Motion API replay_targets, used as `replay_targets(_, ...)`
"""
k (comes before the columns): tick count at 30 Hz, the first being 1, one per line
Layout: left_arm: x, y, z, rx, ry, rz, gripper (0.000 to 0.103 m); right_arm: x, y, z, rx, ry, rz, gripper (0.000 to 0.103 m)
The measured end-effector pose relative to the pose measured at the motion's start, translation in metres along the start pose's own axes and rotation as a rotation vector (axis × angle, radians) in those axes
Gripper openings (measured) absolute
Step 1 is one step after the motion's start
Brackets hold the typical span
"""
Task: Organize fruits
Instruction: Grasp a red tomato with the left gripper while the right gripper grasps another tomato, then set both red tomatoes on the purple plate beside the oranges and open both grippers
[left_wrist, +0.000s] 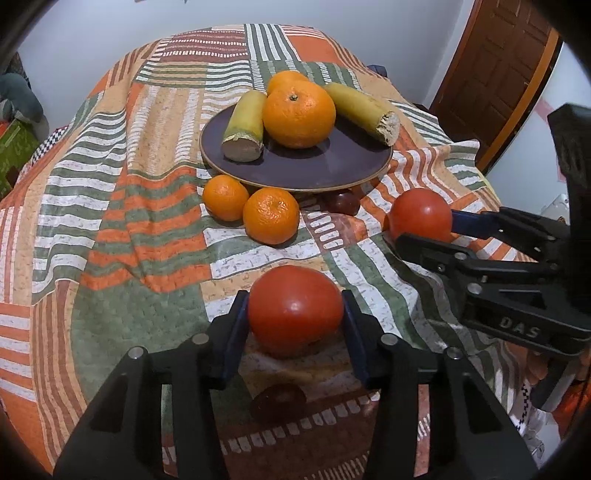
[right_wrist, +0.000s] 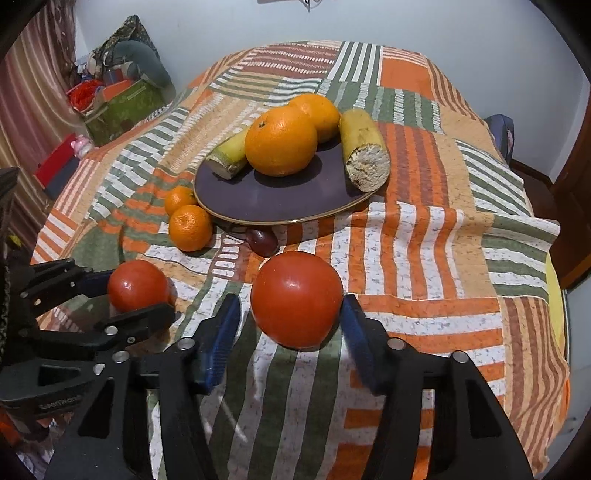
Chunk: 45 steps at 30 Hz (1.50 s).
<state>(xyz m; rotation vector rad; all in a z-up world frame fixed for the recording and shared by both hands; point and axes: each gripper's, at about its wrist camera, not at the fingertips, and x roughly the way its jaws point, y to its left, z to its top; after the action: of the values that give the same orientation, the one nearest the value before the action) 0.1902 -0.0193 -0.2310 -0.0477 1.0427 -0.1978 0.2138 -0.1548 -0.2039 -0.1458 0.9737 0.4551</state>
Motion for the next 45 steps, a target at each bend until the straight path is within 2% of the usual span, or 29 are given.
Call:
replay_targets(1,-0.001,0.001,0.000,-0.002,0.001,-0.004,0.047,0.000,-0.001,0.000,0.001,-0.003,-0.002,0.046)
replay_targets(11,-0.015,0.005,0.011,-0.013,-0.036,-0.015,0.047,-0.009,-0.006,0.002,0.024,-0.020,0.034,0.045)
replay_targets(23,-0.032,0.012,0.050,-0.011,-0.115,-0.017,0.047,-0.023,-0.001,0.030,-0.007,-0.094,0.039,0.045)
replay_targets(45,0.019,0.026,0.101,-0.001,-0.086,-0.032,0.047,0.013,-0.003,0.059,-0.051,-0.066,0.051,0.045)
